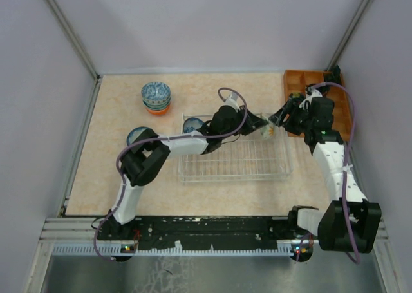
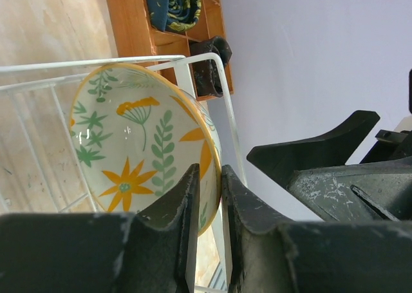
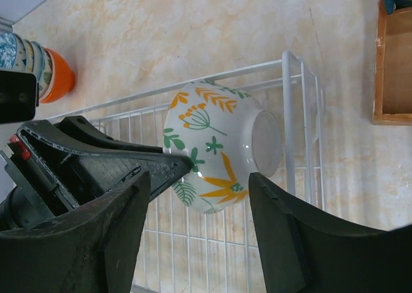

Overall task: Load the bowls into the dish rack
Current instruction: Place the bowl in the dish rack.

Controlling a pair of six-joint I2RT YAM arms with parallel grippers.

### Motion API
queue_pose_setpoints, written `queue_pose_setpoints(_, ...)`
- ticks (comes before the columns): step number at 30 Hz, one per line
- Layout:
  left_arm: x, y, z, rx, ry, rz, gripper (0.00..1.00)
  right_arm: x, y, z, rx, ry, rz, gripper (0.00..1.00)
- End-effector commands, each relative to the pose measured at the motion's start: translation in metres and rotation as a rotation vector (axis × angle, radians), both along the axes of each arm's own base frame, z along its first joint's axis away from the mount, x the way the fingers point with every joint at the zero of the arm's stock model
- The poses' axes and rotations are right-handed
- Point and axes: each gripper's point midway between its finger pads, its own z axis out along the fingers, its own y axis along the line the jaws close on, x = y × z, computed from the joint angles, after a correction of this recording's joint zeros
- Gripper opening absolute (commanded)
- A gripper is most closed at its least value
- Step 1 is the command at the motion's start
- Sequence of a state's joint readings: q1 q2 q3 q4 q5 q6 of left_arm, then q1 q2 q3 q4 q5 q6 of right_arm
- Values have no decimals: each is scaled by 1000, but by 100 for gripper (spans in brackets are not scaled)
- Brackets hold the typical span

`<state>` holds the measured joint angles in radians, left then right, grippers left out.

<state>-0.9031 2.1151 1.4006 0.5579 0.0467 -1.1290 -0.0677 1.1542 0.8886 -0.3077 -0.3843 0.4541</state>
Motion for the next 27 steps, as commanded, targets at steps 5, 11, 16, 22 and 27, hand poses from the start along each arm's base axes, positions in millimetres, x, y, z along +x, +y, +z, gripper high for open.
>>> queue_pose_setpoints(5,-6,-8,-53,137,72,-47,26,1,-6,28,-10,-77,-15,64)
queue_pose_setpoints(11,-5,-15,-57,139,75,-59,26,-2,-11,37,-1,-97,-24,64)
queue_pose_setpoints(16,-4,-21,-61,147,79,-68,26,-3,-13,34,10,-93,-24,64)
queue_pose_setpoints(22,-3,-22,-65,154,83,-68,26,-3,-14,33,16,-94,-22,64)
queue_pose_setpoints(27,-1,-25,-65,157,83,-69,26,-2,-14,30,23,-91,-19,64)
